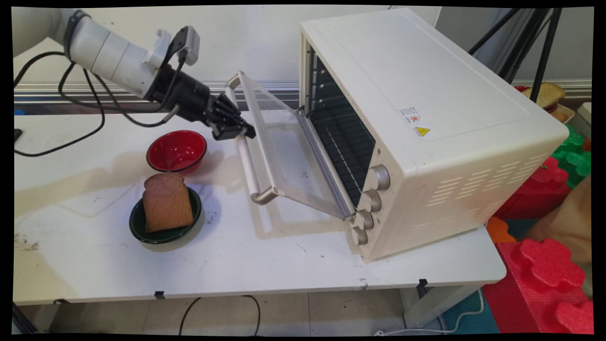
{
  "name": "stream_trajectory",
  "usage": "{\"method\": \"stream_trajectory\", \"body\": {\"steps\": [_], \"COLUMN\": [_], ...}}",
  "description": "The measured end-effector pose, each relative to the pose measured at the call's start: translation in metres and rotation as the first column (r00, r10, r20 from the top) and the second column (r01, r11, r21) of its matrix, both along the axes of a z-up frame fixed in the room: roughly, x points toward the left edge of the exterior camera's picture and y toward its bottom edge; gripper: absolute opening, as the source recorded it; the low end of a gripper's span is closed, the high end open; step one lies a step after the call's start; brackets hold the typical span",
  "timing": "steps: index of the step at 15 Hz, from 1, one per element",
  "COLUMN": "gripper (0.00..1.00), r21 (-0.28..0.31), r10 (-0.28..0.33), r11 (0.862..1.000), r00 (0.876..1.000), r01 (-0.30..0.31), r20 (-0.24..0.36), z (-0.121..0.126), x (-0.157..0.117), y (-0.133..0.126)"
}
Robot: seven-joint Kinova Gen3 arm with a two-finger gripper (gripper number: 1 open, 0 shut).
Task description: Open the oven
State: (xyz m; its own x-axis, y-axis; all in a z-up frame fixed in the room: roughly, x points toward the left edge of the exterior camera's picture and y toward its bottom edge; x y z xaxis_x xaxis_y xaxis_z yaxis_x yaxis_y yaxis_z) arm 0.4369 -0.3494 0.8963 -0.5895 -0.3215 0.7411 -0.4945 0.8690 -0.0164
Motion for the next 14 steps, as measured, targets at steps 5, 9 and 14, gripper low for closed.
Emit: {"method": "stream_trajectory", "body": {"steps": [5, 9, 14], "gripper": [0.00, 0.00, 0.00], "r21": [0.009, 0.018, 0.025], "r10": [0.006, 0.003, -0.020], "r11": [1.000, 1.000, 1.000], "r00": [1.000, 0.999, 0.996], "r01": [-0.007, -0.004, 0.018], "r20": [0.020, 0.045, 0.084], "z": [-0.015, -0.028, -0.044], "x": [0.015, 0.027, 0.041], "y": [0.009, 0.018, 0.030]}}
